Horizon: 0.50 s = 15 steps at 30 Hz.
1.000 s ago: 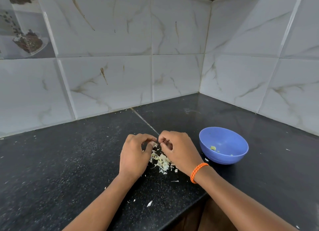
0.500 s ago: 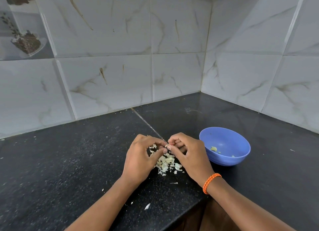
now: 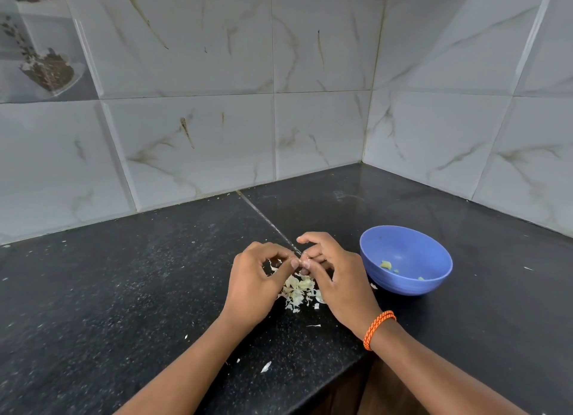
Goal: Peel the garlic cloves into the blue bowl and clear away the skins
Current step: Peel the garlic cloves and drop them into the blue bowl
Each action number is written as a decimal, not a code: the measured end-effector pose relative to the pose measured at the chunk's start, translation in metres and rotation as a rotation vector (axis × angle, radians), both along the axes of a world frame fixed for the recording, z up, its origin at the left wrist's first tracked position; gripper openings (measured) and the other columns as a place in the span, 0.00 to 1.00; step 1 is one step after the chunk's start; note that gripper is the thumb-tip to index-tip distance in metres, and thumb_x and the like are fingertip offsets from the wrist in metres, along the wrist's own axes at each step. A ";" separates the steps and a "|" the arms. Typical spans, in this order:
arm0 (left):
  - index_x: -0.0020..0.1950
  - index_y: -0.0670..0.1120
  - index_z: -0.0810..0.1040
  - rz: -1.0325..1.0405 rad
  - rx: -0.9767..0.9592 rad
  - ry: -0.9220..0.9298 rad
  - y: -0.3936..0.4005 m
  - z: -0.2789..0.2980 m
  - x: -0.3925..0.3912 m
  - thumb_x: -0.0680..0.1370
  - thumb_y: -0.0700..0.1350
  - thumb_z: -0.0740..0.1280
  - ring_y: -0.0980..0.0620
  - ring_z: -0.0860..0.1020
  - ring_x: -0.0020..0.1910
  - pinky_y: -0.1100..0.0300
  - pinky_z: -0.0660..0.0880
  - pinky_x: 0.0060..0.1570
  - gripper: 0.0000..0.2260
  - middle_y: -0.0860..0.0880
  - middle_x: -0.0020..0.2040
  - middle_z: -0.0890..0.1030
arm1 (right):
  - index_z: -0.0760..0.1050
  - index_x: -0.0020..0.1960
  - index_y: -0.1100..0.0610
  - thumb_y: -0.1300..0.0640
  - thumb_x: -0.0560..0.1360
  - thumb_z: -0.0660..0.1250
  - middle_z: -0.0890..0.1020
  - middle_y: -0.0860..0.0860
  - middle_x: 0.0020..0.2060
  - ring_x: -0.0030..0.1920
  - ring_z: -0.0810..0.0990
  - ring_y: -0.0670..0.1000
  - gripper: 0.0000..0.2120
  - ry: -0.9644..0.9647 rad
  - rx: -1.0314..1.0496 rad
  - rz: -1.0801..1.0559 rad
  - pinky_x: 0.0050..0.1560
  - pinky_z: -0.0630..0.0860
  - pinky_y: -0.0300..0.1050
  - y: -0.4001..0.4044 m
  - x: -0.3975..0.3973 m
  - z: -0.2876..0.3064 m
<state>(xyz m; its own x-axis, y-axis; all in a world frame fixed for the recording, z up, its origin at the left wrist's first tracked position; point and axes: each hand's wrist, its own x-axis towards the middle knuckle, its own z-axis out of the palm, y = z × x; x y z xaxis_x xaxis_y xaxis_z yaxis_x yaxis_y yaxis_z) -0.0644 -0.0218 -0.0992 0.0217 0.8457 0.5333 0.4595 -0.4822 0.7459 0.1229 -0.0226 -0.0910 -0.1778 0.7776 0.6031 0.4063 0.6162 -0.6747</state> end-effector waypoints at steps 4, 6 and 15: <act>0.46 0.56 0.88 -0.060 -0.044 -0.095 0.000 0.001 0.000 0.81 0.45 0.76 0.54 0.81 0.51 0.54 0.73 0.50 0.07 0.60 0.45 0.88 | 0.77 0.68 0.49 0.63 0.84 0.68 0.84 0.47 0.46 0.44 0.87 0.49 0.16 0.071 -0.060 0.029 0.47 0.85 0.43 0.001 0.001 0.000; 0.46 0.57 0.88 -0.055 -0.043 -0.120 0.000 0.001 0.001 0.81 0.45 0.76 0.54 0.82 0.51 0.51 0.75 0.51 0.08 0.60 0.46 0.88 | 0.77 0.68 0.47 0.63 0.84 0.67 0.85 0.46 0.46 0.44 0.86 0.51 0.16 0.066 -0.068 0.015 0.46 0.85 0.46 0.003 0.003 -0.001; 0.48 0.55 0.89 -0.068 -0.049 -0.218 -0.001 0.005 -0.002 0.76 0.43 0.81 0.53 0.85 0.44 0.50 0.81 0.46 0.06 0.55 0.46 0.89 | 0.84 0.59 0.49 0.59 0.82 0.72 0.87 0.43 0.47 0.50 0.85 0.46 0.08 0.112 -0.112 0.011 0.47 0.80 0.35 0.003 -0.002 -0.003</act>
